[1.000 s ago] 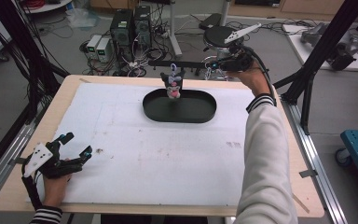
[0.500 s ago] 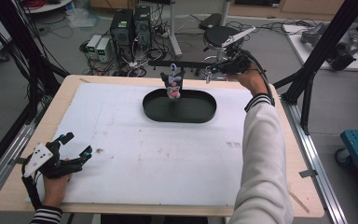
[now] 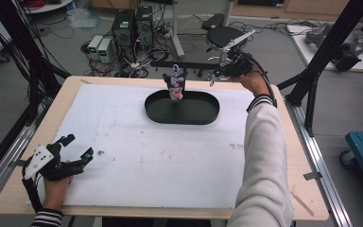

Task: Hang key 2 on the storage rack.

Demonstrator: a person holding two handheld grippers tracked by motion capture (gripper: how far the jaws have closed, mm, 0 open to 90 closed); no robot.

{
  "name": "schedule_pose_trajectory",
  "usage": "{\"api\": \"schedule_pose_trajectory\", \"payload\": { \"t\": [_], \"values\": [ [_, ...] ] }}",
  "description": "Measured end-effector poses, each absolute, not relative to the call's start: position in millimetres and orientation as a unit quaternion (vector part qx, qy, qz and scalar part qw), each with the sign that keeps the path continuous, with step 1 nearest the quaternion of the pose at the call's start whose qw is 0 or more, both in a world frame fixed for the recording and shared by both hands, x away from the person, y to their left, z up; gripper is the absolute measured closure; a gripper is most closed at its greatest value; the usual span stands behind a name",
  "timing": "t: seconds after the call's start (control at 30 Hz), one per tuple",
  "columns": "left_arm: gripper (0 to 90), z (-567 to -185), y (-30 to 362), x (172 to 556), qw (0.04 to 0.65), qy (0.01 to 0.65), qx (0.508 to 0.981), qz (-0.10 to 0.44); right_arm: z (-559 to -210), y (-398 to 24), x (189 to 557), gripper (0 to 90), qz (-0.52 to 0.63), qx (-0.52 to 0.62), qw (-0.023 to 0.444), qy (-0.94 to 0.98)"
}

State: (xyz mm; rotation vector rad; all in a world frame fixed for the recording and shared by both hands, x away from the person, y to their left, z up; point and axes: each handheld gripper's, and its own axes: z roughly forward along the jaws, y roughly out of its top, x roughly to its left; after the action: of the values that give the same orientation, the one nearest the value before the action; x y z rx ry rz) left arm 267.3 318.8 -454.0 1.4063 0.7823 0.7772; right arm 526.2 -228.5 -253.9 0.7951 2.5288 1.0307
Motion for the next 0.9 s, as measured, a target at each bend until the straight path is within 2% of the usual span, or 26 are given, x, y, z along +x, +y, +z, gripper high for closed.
{"api": "schedule_pose_trajectory", "payload": {
  "t": [0.9],
  "values": [
    [10.7,-453.8,318.6,267.7,0.625,0.343,0.615,0.339,-260.6,-234.3,537.6,88.3,0.363,0.288,0.161,0.871]
  ]
}}
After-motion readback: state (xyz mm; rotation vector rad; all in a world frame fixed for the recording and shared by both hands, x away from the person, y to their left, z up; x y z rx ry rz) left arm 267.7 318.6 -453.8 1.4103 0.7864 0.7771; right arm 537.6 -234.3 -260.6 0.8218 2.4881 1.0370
